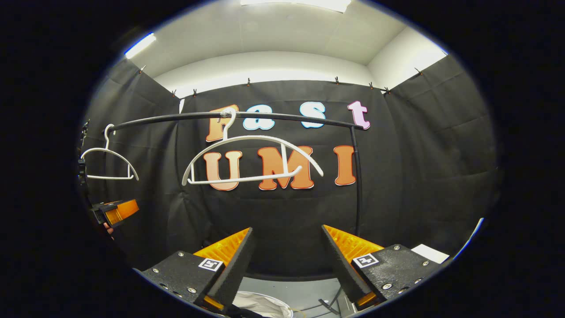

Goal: Grasp the clothes on the hanger with both hands and then place them into the laundry hamper below.

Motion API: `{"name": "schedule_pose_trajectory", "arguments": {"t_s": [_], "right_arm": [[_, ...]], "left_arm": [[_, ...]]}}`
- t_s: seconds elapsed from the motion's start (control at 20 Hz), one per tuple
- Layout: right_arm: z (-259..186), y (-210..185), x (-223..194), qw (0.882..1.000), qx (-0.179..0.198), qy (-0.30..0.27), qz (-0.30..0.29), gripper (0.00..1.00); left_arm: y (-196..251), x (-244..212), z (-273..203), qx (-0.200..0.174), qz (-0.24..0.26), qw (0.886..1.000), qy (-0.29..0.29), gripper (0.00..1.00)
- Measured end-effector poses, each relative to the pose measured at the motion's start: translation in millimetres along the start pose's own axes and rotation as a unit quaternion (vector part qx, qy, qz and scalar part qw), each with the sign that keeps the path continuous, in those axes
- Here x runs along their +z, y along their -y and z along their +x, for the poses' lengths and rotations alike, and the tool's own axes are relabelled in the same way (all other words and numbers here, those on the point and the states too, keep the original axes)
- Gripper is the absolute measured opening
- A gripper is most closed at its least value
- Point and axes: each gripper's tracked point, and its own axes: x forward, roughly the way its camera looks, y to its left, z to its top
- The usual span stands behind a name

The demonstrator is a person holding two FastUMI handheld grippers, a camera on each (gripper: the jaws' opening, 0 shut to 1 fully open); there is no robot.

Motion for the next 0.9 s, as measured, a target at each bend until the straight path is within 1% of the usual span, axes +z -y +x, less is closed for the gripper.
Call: {"name": "schedule_pose_trajectory", "arguments": {"t_s": [0.05,0.1,0.15,0.2,0.35,0.4,0.5,0.55,0.6,0.65,0.7,0.85,0.9], "right_arm": [[-1.1,-1.5,1.7,1.000,0.001,0.000,0.003,0.92],[-2.3,-4.1,3.1,1.000,0.005,0.002,0.010,0.92],[-1.8,-5.1,3.7,1.000,0.007,0.002,0.015,0.92],[-2.1,-4.1,3.4,1.000,0.006,0.002,0.015,0.92],[-4.4,2.8,1.8,1.000,0.000,0.000,0.009,0.92],[-4.2,2.9,1.3,1.000,0.000,0.000,0.011,0.92],[-4.2,1.8,-0.5,1.000,0.001,-0.003,0.015,0.92],[-4.6,2.5,-1.3,1.000,0.001,-0.004,0.016,0.92],[-4.2,1.8,-2.4,1.000,0.001,-0.004,0.016,0.92],[-3.4,1.6,-4.1,1.000,0.000,-0.005,0.014,0.92],[-2.7,2.9,-5.7,1.000,-0.002,-0.007,0.013,0.92],[-2.5,0.4,-8.3,1.000,0.000,-0.011,0.014,0.92],[-2.4,-0.7,-8.5,1.000,0.001,-0.012,0.015,0.92]], "left_arm": [[1.3,-0.9,-1.1,-0.002,-0.003,1.000,-0.004,0.96],[2.8,-0.6,-2.7,-0.004,-0.005,1.000,-0.003,0.94],[3.5,0.3,-2.7,-0.006,-0.008,1.000,-0.002,0.94],[3.4,0.0,-2.9,-0.006,-0.009,1.000,-0.003,0.97],[3.1,-1.5,-2.5,-0.006,-0.006,1.000,-0.003,0.96],[3.0,-2.0,-3.0,-0.005,-0.004,1.000,-0.004,0.93],[3.0,-2.8,-3.3,-0.006,-0.003,1.000,-0.006,0.93],[3.0,-2.8,-2.5,-0.005,-0.003,1.000,-0.006,0.96],[2.6,-3.3,-2.9,-0.005,-0.002,1.000,-0.007,0.93],[3.4,-2.8,-3.3,-0.007,-0.001,1.000,-0.006,0.93],[3.6,-2.3,-3.5,-0.009,0.000,1.000,-0.005,0.96],[3.8,-2.0,-3.9,-0.011,0.003,1.000,-0.005,0.96],[3.8,-2.4,-4.3,-0.012,0.003,1.000,-0.005,0.93]]}}
